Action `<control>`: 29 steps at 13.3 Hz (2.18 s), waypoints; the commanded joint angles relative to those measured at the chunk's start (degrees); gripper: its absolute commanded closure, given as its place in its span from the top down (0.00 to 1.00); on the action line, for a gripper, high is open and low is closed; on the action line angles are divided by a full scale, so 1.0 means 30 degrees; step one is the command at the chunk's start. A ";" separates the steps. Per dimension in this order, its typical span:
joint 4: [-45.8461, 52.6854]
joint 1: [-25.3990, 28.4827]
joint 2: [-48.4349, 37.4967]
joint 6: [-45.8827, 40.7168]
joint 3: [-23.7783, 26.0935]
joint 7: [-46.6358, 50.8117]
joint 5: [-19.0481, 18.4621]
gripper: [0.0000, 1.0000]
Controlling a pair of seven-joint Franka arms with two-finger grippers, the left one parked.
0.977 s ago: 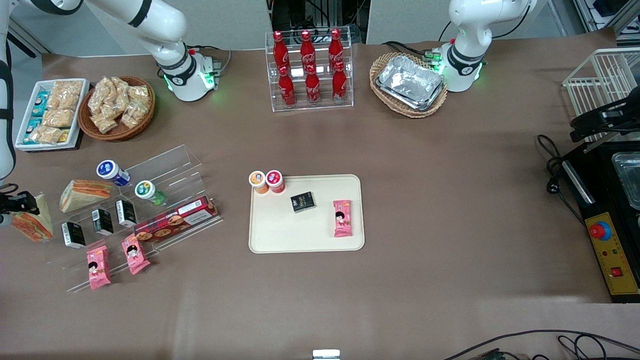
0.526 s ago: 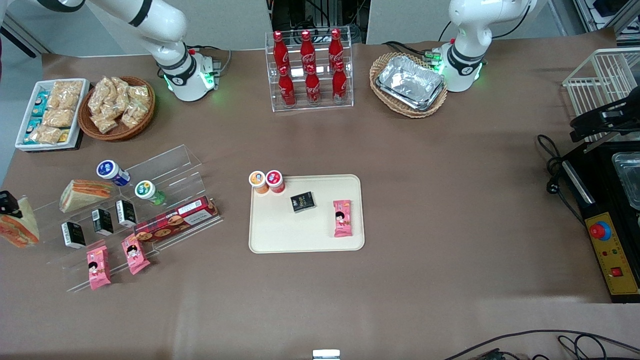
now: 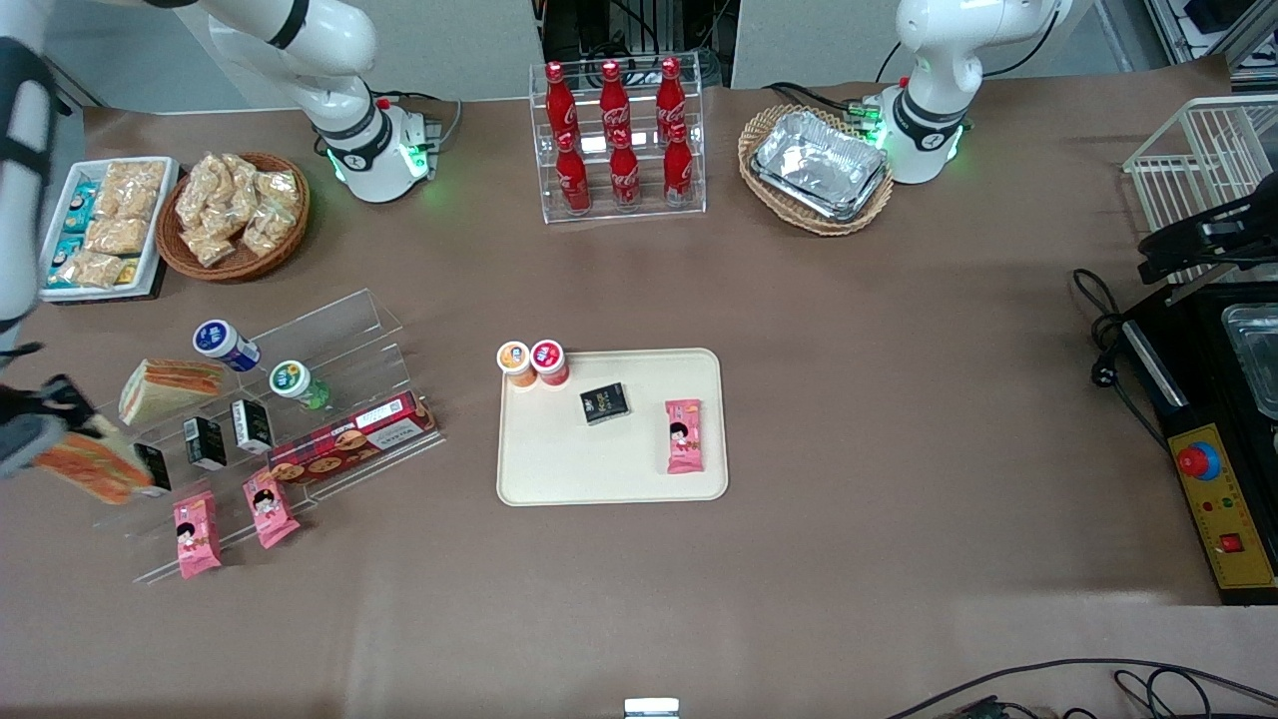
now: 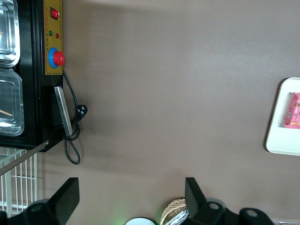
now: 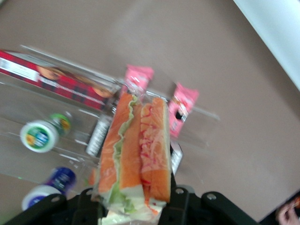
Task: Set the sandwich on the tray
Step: 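Lift the sandwich off the rack with the right gripper, then carry the sandwich over the cream tray with the right gripper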
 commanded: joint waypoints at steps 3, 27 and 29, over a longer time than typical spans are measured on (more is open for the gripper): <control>0.0199 0.4373 -0.0111 -0.1068 -0.0206 -0.0088 0.2285 0.47; -0.0006 1.3401 0.8327 0.8600 -0.0324 0.2902 0.2530 0.50; -0.0006 1.3754 0.8473 0.8775 -0.0295 0.2901 0.2352 0.54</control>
